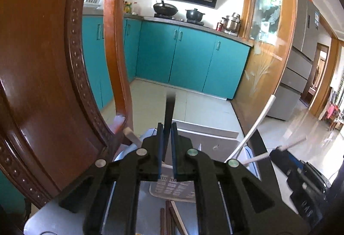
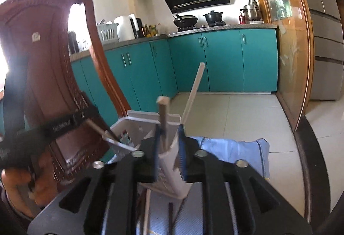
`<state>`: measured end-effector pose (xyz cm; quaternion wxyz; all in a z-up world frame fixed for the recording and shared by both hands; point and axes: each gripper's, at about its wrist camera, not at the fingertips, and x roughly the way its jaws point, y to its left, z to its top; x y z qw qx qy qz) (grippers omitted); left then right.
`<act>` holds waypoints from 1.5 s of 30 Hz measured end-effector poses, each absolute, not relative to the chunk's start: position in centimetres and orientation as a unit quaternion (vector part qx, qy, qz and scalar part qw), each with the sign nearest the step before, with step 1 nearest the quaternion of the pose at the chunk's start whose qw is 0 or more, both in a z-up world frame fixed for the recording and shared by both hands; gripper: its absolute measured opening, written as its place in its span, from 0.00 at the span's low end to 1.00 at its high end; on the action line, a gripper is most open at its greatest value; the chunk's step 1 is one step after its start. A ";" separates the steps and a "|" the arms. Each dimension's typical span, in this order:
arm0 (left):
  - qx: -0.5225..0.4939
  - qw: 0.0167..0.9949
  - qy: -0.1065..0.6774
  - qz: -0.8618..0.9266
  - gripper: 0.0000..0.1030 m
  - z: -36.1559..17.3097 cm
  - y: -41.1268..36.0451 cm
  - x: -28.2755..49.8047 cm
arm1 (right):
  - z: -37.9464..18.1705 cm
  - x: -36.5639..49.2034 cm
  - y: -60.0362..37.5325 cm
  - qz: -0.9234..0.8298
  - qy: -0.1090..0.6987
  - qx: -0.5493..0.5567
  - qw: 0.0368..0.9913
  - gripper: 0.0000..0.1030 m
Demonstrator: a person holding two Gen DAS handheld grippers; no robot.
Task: Organize utensils
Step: 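Open the left tool over the holder while the right tool releases its chopstick, then close the right tool on a black chopstick while the left tool moves over a dark brown one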
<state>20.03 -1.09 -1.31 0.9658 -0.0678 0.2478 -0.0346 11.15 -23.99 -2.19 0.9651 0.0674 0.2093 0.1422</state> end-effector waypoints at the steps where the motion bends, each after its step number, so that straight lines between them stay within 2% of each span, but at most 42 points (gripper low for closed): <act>1: -0.064 0.967 0.243 -0.033 0.07 -1.3 -1.1 19.7 | -2.3 10.6 -24.1 0.146 0.205 0.067 0.966 0.28; 2: -0.060 0.969 0.237 -0.032 0.10 -1.3 -1.0 19.4 | -2.3 10.3 -24.2 0.149 0.203 0.067 0.966 0.34; 4: -0.062 0.972 0.225 -0.036 0.13 -1.2 -0.7 18.7 | -2.3 8.9 -24.6 0.159 0.192 0.070 0.966 0.40; 10: -0.066 0.980 0.181 -0.039 0.27 -1.2 0.4 15.2 | -3.6 6.1 -25.4 0.182 0.195 0.065 0.962 0.48; 13: -0.050 0.984 0.167 -0.025 0.29 -2.0 0.4 13.4 | -5.1 5.5 -24.5 0.182 0.219 0.040 0.958 0.49; 17: -0.013 0.986 0.166 -0.009 0.37 -3.5 -0.4 11.8 | -7.7 5.2 -22.2 0.181 0.268 -0.014 0.946 0.49; 24: 0.019 0.983 0.181 0.001 0.40 -5.0 -1.1 10.7 | -12.0 6.6 -20.0 0.150 0.363 -0.070 0.917 0.49; 30: 0.003 0.977 0.212 0.007 0.42 -5.6 -0.1 11.3 | -16.5 8.6 -19.9 0.112 0.455 -0.075 0.880 0.49; 39: -0.033 0.961 0.273 0.004 0.43 -7.1 1.6 12.6 | -17.4 9.3 -18.9 0.116 0.462 -0.079 0.876 0.50; 41: -0.030 0.960 0.279 0.003 0.44 -7.3 1.7 12.7 | -17.1 9.2 -18.5 0.122 0.460 -0.082 0.876 0.41; 42: -0.028 0.959 0.280 0.003 0.44 -7.5 1.6 12.7 | -17.1 9.0 -18.2 0.129 0.458 -0.083 0.876 0.27; 43: -0.025 0.959 0.281 0.003 0.44 -7.5 1.5 12.7 | -17.0 8.9 -18.0 0.134 0.457 -0.085 0.875 0.18; 44: -0.023 0.959 0.281 0.003 0.45 -7.6 1.4 12.6 | -16.9 8.9 -17.9 0.136 0.457 -0.086 0.875 0.16; 45: -0.018 0.959 0.282 0.002 0.45 -7.7 1.3 12.6 | -16.9 8.8 -17.8 0.137 0.456 -0.085 0.875 0.09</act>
